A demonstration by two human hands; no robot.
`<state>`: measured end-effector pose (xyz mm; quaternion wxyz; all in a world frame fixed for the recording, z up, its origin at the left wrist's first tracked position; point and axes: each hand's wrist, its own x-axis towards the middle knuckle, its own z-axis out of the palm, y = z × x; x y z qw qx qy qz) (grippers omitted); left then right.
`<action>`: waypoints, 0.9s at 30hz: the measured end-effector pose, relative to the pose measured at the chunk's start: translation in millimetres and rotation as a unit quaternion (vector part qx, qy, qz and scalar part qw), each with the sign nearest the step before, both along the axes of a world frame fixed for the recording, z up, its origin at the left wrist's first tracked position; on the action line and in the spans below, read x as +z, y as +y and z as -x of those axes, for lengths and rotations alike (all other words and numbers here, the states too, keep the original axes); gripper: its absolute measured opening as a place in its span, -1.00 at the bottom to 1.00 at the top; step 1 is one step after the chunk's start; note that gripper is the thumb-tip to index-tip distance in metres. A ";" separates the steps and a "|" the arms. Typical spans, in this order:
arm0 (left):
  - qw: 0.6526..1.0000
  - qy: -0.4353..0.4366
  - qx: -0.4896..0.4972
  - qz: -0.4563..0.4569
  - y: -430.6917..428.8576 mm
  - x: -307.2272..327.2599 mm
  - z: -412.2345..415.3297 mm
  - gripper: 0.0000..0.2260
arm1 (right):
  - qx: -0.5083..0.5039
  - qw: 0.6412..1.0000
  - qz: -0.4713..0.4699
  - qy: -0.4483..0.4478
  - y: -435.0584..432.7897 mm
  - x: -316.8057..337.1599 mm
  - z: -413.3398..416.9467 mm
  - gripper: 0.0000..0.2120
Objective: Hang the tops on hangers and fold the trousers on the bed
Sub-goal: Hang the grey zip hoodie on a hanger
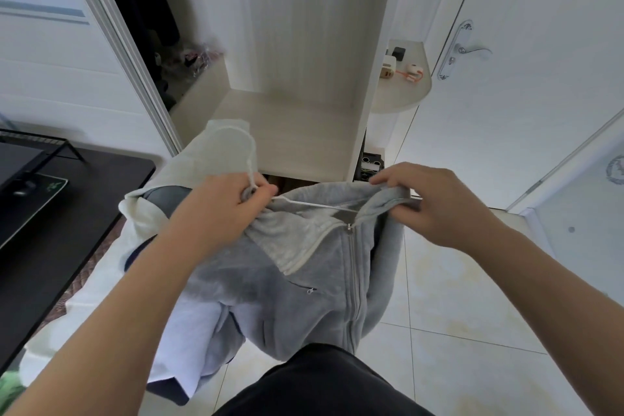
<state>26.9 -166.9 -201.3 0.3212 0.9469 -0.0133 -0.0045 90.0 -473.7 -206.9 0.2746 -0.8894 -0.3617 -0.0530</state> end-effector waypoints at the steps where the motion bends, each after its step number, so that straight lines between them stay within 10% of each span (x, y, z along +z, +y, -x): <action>1: 1.000 0.001 -0.019 -0.004 -10.8 0.6 -1.5 -0.72 | 0.014 1.000 0.013 0.011 10.5 2.1 2.7 -0.74; 13: 0.999 -0.024 -0.026 -0.024 0.5 -3.5 -13.1 -0.82 | 0.011 0.995 0.017 0.098 9.9 12.9 11.5 -0.92; 19: 0.979 0.011 -0.090 -0.182 -32.1 -34.0 -9.6 -0.79 | 0.041 0.997 -0.011 0.067 13.4 33.3 12.1 -0.85; 27: 0.984 -0.028 -0.123 0.128 -37.7 -4.9 -11.4 -0.77 | 0.002 0.991 0.001 0.134 54.2 19.4 26.0 -0.87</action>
